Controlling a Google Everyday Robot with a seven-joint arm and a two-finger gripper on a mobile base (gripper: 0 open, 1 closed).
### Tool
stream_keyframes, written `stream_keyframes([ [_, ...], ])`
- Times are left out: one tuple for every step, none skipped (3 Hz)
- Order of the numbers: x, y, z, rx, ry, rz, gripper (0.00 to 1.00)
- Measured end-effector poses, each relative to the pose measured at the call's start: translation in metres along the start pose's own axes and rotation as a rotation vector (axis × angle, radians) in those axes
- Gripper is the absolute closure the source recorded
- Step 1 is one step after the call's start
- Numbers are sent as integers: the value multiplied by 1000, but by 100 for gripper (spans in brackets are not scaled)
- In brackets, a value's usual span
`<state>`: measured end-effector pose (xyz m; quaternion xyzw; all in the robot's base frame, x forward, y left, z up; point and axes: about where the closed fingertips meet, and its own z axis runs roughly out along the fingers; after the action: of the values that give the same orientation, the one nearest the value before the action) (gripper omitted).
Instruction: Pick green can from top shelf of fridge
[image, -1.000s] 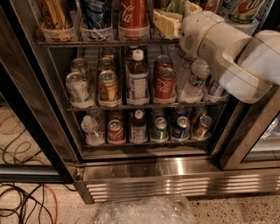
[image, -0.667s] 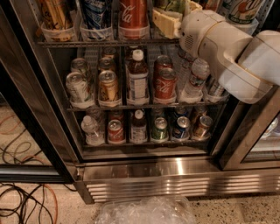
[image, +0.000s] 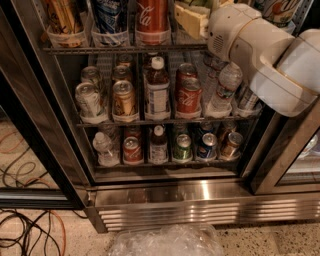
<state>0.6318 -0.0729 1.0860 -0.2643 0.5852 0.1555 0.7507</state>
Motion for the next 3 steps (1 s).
stream_keyframes([
  [-7,5,-2,-14,-8,-27,100],
  [-17,13,-10,-28,-16,-44,100],
  [-24,24,-24,-40,-10,-54,100],
])
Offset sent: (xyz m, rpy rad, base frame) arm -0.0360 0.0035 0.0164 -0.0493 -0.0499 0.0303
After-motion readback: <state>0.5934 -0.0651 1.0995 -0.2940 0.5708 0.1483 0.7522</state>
